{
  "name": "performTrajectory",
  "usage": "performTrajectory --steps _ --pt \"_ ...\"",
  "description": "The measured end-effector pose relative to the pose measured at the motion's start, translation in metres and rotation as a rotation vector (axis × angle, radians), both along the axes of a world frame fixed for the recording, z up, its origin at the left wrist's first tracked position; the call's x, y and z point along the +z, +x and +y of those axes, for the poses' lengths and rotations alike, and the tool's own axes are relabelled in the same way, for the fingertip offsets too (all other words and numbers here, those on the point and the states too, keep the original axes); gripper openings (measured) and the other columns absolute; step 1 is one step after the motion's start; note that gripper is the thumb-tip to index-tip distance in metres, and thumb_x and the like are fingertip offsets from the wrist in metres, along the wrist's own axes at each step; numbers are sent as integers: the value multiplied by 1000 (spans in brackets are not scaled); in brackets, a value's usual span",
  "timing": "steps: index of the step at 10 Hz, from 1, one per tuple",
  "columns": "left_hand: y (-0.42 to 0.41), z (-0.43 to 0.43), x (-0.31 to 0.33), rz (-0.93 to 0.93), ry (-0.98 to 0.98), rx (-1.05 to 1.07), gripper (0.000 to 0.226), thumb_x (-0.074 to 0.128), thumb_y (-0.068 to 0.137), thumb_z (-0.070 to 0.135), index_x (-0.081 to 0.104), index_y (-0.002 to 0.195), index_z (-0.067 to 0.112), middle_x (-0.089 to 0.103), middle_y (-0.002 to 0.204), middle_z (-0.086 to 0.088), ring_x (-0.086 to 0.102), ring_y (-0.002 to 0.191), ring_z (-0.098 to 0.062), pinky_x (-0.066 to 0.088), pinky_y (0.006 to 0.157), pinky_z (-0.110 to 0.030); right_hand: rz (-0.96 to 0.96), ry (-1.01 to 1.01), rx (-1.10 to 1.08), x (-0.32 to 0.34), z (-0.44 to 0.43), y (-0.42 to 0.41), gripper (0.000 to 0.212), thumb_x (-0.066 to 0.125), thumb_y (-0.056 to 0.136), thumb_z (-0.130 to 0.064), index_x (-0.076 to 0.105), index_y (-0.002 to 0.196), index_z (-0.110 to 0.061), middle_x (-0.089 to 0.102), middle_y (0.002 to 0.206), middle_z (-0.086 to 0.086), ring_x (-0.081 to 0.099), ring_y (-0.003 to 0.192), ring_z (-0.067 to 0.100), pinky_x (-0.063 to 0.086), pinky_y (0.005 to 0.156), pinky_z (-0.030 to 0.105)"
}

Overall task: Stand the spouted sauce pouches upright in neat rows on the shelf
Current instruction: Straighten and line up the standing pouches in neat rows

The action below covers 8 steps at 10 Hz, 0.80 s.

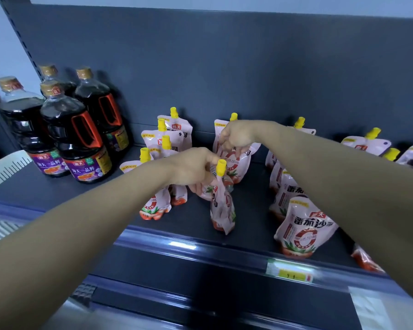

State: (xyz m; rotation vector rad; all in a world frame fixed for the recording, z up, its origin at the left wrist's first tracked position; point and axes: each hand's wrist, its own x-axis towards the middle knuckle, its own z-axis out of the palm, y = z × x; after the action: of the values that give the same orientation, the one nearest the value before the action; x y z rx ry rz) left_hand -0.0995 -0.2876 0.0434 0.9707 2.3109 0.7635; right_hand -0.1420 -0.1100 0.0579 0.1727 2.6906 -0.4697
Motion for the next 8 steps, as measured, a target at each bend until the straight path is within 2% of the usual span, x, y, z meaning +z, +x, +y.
performTrajectory --steps 1,2,3,4,5,6,7,8 --pt "-1 -4 0 143 35 3 17 67 81 3 66 75 18 57 70 3 54 50 3 43 49 -8 -32 34 57 -7 -5 -9 32 56 93 -20 59 125 -15 62 120 6 69 87 23 54 67 23" --pt "0 -9 -3 213 56 12 6 75 75 10 69 75 9 54 85 -3 57 72 -11 48 62 -14 -24 137 119 -12 -12 -17 34 58 91 -30 58 124 -20 63 105 -2 66 78 16 49 62 22" --pt "2 -14 -7 186 118 58 15 77 72 10 67 69 21 45 92 10 52 75 -5 40 61 -3 14 255 200 -20 -20 -29 34 59 89 -37 62 120 -21 63 96 -7 62 84 19 45 59 24" --pt "2 -19 -8 112 169 97 19 77 71 7 67 66 22 57 88 10 54 70 -1 43 67 -7 -51 159 195 -35 -30 -43 32 61 90 -26 64 114 -4 65 108 8 63 90 25 55 76 36" --pt "5 -24 -8 38 165 157 17 75 75 9 68 65 20 61 55 17 51 53 2 43 60 -10 -108 107 180 -53 -36 -58 37 66 85 -26 66 106 4 69 102 19 70 91 33 56 83 41" --pt "6 -29 -11 35 154 222 9 75 75 14 70 69 17 57 49 18 48 49 3 38 59 -7 -170 102 147 -95 -26 -100 34 67 79 -26 67 96 4 71 92 19 70 91 32 56 86 42" --pt "7 -33 -12 34 136 280 6 76 75 16 71 74 13 59 59 9 48 52 2 38 64 -11 -237 160 186 -122 -26 -116 26 54 92 -6 51 69 7 51 67 11 50 87 25 48 78 19" --pt "9 -36 -10 24 123 290 5 75 76 14 70 74 12 61 63 7 51 59 -3 39 60 -3 -149 86 147 -70 -54 -59 10 60 90 -12 56 81 -9 55 69 6 54 81 24 49 82 36"
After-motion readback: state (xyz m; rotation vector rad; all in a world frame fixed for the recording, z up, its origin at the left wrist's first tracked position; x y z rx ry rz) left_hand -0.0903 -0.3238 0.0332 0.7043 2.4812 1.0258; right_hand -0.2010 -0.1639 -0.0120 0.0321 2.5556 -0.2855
